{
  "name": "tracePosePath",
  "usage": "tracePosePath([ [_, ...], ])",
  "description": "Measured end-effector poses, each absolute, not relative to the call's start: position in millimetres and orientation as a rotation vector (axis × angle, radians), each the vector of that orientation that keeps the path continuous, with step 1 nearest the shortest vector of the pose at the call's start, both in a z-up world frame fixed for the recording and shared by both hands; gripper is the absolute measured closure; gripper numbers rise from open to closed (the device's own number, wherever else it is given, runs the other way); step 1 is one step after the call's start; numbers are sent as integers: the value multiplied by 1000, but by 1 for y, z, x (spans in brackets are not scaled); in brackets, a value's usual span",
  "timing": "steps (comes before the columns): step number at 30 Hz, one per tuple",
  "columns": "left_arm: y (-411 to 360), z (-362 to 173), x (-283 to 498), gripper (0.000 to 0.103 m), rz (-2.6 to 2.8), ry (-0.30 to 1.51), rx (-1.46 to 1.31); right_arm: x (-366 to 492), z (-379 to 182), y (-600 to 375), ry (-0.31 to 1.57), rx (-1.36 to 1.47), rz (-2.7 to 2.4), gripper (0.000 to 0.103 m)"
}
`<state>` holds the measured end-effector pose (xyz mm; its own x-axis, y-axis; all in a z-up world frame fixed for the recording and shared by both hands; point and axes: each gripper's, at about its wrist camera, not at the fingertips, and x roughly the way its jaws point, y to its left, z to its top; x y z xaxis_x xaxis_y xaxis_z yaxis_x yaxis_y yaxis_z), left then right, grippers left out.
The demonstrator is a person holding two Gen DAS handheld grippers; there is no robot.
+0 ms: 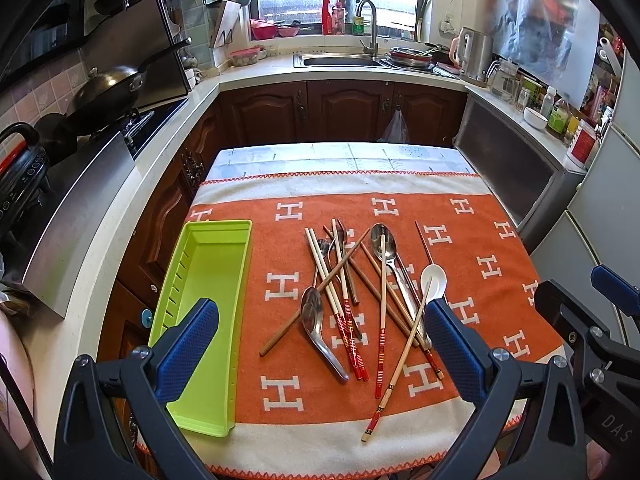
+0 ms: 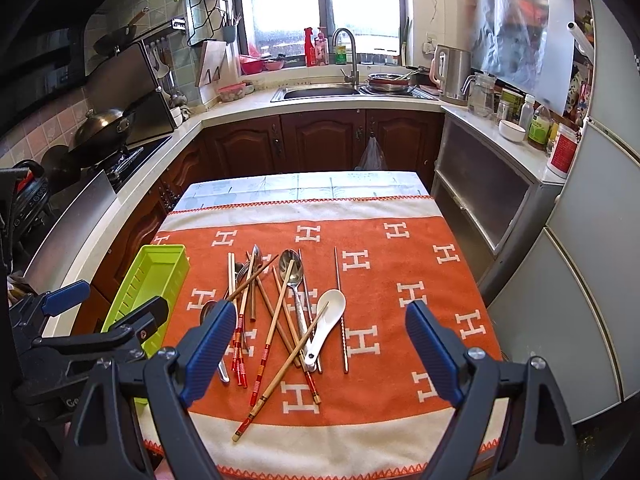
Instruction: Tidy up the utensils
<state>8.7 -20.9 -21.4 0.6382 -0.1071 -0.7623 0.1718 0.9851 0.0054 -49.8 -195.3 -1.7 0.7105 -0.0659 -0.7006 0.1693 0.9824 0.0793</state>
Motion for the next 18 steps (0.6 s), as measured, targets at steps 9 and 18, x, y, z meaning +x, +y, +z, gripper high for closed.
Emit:
tracePosePath([
  [9,-25,-20,9,1,-150,869,91,-48,-2,-195,770,131,-135,18],
  [18,-26,-17,9,1,-153,867,90,-46,-1,-195,766,132,-139,18],
])
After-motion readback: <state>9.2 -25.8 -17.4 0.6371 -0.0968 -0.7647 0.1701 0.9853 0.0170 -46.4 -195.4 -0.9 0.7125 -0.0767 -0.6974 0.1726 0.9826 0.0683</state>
